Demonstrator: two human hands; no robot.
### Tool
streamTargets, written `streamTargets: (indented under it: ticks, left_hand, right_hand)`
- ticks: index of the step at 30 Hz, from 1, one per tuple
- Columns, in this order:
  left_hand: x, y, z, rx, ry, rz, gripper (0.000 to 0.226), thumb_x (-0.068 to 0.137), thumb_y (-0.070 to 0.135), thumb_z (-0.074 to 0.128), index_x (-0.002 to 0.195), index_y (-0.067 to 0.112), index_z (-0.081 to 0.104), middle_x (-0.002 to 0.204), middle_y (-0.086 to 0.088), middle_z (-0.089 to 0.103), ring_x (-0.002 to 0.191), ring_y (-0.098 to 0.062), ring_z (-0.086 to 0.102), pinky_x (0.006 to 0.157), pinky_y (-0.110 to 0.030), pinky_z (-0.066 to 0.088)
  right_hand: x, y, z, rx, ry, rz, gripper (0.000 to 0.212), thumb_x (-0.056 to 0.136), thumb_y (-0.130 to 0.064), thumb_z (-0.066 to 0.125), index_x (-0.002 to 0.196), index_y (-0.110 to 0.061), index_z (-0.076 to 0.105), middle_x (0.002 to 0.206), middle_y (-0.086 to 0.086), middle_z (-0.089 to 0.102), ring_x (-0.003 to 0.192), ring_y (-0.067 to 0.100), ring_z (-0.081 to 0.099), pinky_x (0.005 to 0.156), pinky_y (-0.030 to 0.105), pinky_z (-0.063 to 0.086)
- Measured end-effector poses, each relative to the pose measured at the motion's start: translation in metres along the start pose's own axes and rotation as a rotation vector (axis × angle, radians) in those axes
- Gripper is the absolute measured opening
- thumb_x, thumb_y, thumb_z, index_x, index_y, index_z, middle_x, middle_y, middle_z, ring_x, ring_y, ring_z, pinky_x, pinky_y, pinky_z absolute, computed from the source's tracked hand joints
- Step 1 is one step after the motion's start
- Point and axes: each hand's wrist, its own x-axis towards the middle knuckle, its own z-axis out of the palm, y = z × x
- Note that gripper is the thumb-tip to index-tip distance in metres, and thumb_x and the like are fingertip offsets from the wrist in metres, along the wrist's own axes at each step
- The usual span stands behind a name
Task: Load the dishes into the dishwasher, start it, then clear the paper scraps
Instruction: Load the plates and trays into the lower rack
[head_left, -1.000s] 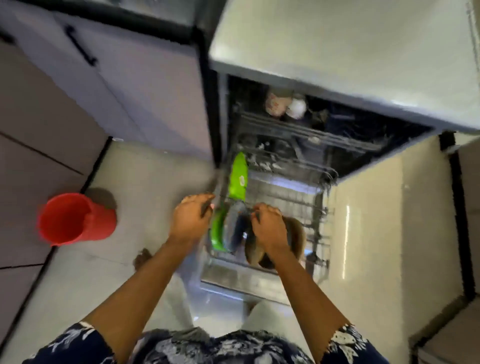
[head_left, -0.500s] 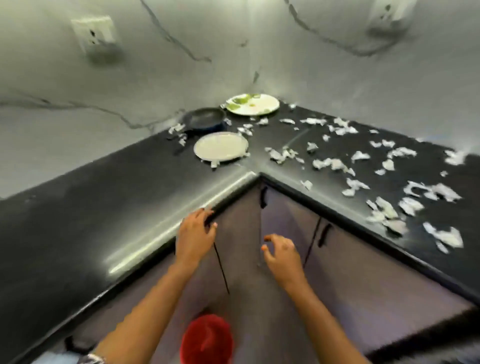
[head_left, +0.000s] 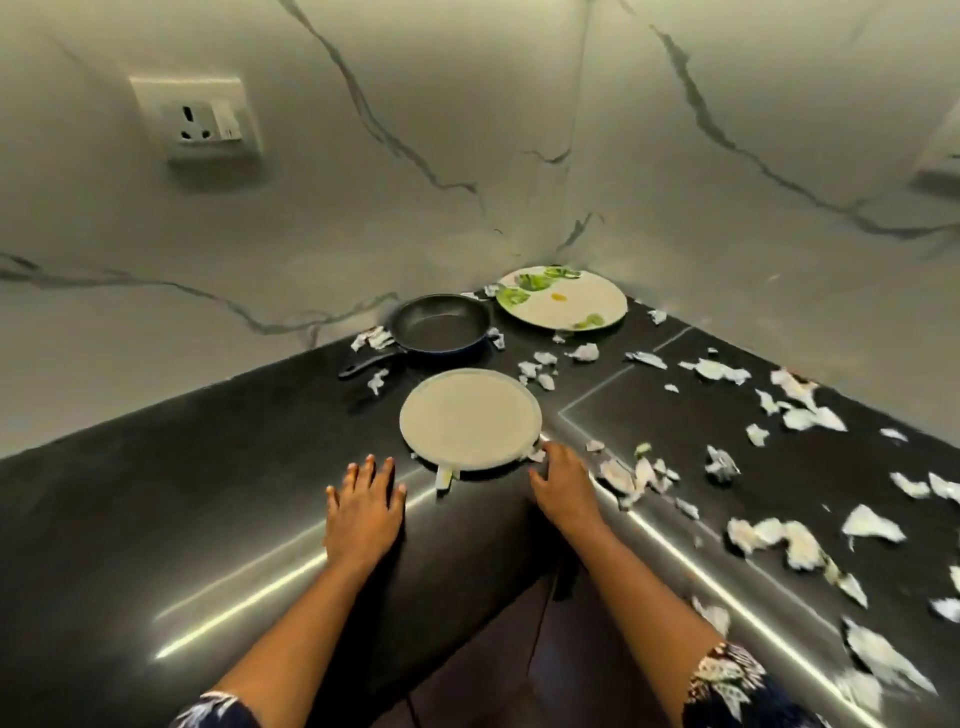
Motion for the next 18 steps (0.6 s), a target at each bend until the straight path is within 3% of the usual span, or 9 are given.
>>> streamTargets:
  ticks: [4,9,13,16,18]
  left_hand:
    - [0.058,0.009,0.004,0.010,-0.010,-0.014,0.051,0.100,0.043,0.027,0.149,0.029,0.024,0.158,0.003,0.017,0.147,-0.020,0.010,0.117,-0.049,0.010]
    - [0.072,0.007,0.009,0.002,0.003,-0.041,0.050,0.101,0.044,0.023,0.149,0.031,0.023,0.159,0.006,0.015,0.147,-0.016,0.006,0.117,-0.046,0.006]
    - [0.073,0.007,0.006,-0.050,-0.029,-0.063,0.052,0.100,0.048,0.019,0.149,0.031,0.024,0.158,0.009,0.013,0.147,-0.012,0.003,0.117,-0.043,0.002]
    - [0.078,0.010,-0.002,-0.236,-0.107,-0.117,0.049,0.100,0.047,0.023,0.145,0.032,0.034,0.158,0.010,0.016,0.146,-0.011,0.002,0.117,-0.043,-0.007]
    - [0.082,0.019,-0.012,-0.461,-0.136,-0.099,0.043,0.099,0.041,0.034,0.140,0.030,0.042,0.158,0.005,0.018,0.146,-0.012,0.002,0.113,-0.044,-0.015]
  right_hand:
    - [0.071,-0.002,0.002,0.029,0.047,0.085,0.030,0.090,-0.021,0.053,0.117,-0.007,0.054,0.117,0.014,0.059,0.112,0.031,0.049,0.089,0.038,0.040]
    - [0.115,-0.003,0.006,0.101,0.018,0.214,0.036,0.089,-0.026,0.057,0.119,-0.008,0.052,0.117,0.011,0.059,0.108,0.029,0.055,0.083,0.033,0.043]
    - [0.130,-0.005,0.003,0.097,-0.051,0.284,0.021,0.086,-0.025,0.062,0.105,-0.015,0.059,0.099,0.003,0.063,0.089,0.022,0.058,0.071,0.029,0.042]
    - [0.137,-0.004,-0.002,0.369,-0.086,0.374,0.010,0.086,-0.016,0.062,0.096,-0.014,0.064,0.093,0.006,0.066,0.082,0.021,0.058,0.078,0.035,0.049]
    - [0.136,-0.002,-0.011,0.570,-0.078,0.431,0.020,0.089,-0.010,0.057,0.107,-0.007,0.064,0.098,0.010,0.067,0.085,0.022,0.060,0.077,0.035,0.050]
